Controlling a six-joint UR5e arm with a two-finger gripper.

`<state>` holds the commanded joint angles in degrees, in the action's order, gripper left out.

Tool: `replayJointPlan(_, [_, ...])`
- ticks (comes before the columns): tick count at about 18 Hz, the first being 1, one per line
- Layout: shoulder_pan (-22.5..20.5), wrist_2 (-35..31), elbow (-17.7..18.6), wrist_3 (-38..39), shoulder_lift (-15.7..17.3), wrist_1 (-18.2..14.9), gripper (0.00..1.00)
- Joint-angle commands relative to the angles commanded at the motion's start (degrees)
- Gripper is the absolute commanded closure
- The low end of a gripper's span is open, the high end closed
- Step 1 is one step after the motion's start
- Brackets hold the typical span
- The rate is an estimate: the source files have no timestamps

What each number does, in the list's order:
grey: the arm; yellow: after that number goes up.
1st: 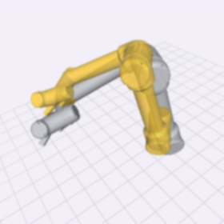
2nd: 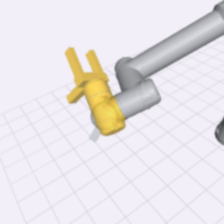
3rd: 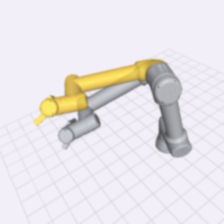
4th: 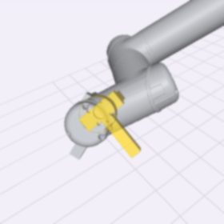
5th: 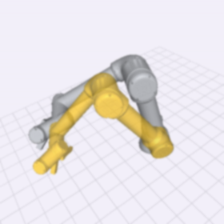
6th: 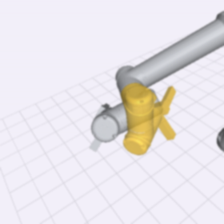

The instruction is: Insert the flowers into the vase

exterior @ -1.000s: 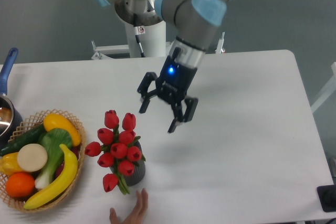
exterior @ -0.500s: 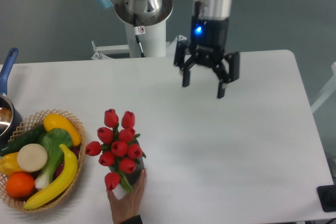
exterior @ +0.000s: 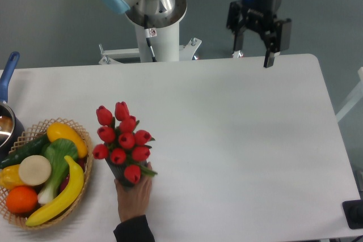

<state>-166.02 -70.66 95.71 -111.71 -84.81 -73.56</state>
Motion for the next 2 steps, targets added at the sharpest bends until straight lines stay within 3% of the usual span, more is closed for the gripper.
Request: replayJointPlan(2, [-0.09, 0.0, 0.35, 0.0, 0.18, 0.09, 0.0])
